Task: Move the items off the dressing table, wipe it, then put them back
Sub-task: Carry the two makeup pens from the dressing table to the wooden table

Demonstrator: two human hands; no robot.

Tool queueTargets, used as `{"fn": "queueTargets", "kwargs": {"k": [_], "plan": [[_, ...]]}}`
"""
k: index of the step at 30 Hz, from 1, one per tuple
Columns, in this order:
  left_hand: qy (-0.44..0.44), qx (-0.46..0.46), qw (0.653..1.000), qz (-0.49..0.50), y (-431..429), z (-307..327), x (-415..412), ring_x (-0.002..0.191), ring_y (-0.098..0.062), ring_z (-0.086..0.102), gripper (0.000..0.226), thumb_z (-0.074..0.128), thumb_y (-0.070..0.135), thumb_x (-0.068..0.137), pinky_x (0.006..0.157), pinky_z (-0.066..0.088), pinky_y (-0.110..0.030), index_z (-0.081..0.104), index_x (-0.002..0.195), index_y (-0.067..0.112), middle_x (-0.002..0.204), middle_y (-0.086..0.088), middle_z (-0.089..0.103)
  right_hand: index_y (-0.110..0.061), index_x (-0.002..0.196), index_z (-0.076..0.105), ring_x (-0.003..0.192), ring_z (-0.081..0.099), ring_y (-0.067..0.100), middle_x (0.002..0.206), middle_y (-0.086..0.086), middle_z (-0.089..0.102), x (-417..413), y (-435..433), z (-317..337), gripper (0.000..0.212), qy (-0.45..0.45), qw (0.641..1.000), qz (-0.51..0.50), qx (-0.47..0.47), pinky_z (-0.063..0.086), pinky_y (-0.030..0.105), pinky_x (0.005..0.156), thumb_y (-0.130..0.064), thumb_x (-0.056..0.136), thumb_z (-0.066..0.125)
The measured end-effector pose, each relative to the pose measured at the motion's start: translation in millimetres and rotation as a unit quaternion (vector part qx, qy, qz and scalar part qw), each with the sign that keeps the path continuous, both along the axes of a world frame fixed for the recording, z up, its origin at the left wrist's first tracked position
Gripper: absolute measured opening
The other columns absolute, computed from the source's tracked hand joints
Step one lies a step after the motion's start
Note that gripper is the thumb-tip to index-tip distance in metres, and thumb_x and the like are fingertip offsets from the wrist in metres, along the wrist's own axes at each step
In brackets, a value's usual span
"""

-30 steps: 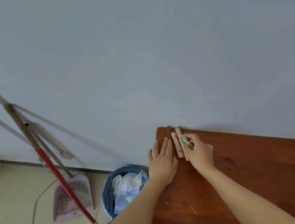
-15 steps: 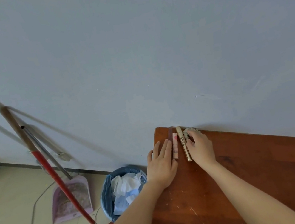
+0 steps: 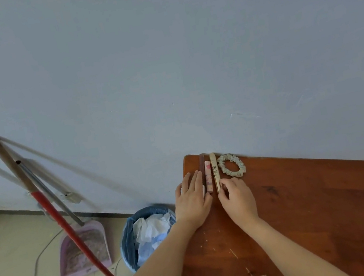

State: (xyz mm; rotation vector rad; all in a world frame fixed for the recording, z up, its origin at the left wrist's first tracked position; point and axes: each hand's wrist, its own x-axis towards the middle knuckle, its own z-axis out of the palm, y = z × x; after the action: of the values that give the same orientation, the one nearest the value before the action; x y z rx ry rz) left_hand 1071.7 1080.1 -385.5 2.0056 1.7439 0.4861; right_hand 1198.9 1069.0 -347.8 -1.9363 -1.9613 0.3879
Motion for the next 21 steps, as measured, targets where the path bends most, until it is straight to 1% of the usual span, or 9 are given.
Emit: {"fn": "queueTargets", "kwargs": {"k": [3,5,10,13,16,19,21], "plan": [[-0.002,0.002,1.0,0.004,-0.1,0.4,0.1,0.142,-0.017,0.012,0.056,0.035,0.033,0.094,0.113,0.012,-0.034,0.021,0.144,0.014,0.152,-0.001,0.025,-0.006,0.113,0.059,0.099,0.054,0.023,0.102,0.008,0.063,4.0,1.6,2.6,0.027,0.005,1.0,-0.016,0.002,0.047,0.035,0.082,-0.013,0.089,0.051],[-0.006,0.002,1.0,0.008,0.0,0.6,0.0,0.142,-0.018,0.011,0.057,0.036,0.033,0.093,0.114,0.012,-0.034,0.02,0.144,0.014,0.152,-0.001,0.025,-0.006,0.117,0.058,0.106,0.052,0.023,0.111,0.008,0.061,10.0,3.1,4.0,0.029,0.004,1.0,-0.022,0.006,0.046,0.034,0.088,-0.013,0.089,0.051],[-0.015,-0.006,1.0,0.015,0.4,4.1,-1.8,0.142,-0.017,0.007,0.058,0.035,0.034,0.094,0.114,0.011,-0.034,0.016,0.145,0.015,0.153,0.0,0.02,-0.01,0.119,0.056,0.109,0.05,0.021,0.116,0.007,0.059,26.1,2.1,6.8,0.031,-0.026,0.999,-0.032,0.009,0.043,0.032,0.09,-0.016,0.089,0.05],[0.004,-0.014,1.0,0.014,-5.2,7.7,-8.9,0.143,-0.018,0.004,0.059,0.033,0.036,0.094,0.115,0.01,-0.035,0.013,0.146,0.017,0.155,0.002,0.015,-0.017,0.126,0.05,0.115,0.045,0.017,0.123,0.002,0.054,37.0,0.3,8.4,0.036,-0.061,0.998,-0.014,-0.011,0.037,0.03,0.094,-0.025,0.091,0.048],[0.018,-0.01,1.0,0.014,-14.6,14.3,-20.8,0.143,-0.02,0.002,0.058,0.03,0.038,0.095,0.115,0.009,-0.036,0.011,0.146,0.018,0.155,0.002,0.012,-0.025,0.13,0.045,0.125,0.036,0.015,0.131,-0.003,0.047,48.5,-3.4,12.4,0.042,-0.096,0.995,0.025,-0.025,0.03,0.032,0.102,-0.037,0.09,0.047],[0.044,0.003,0.999,0.008,-21.6,24.1,-33.6,0.143,-0.019,-0.001,0.058,0.03,0.038,0.095,0.115,0.006,-0.035,0.01,0.146,0.019,0.155,0.001,0.01,-0.03,0.133,0.04,0.132,0.028,0.014,0.14,-0.006,0.039,56.1,-10.5,21.8,0.049,-0.126,0.99,0.058,-0.019,0.023,0.034,0.107,-0.046,0.088,0.046],[0.063,0.018,0.998,0.005,-23.3,31.6,-38.8,0.143,-0.018,-0.001,0.058,0.03,0.04,0.095,0.115,0.006,-0.035,0.011,0.146,0.021,0.155,0.001,0.01,-0.031,0.136,0.036,0.136,0.023,0.016,0.145,-0.005,0.033,60.3,-17.6,28.2,0.052,-0.137,0.988,0.068,-0.008,0.018,0.036,0.111,-0.05,0.088,0.044]]}}
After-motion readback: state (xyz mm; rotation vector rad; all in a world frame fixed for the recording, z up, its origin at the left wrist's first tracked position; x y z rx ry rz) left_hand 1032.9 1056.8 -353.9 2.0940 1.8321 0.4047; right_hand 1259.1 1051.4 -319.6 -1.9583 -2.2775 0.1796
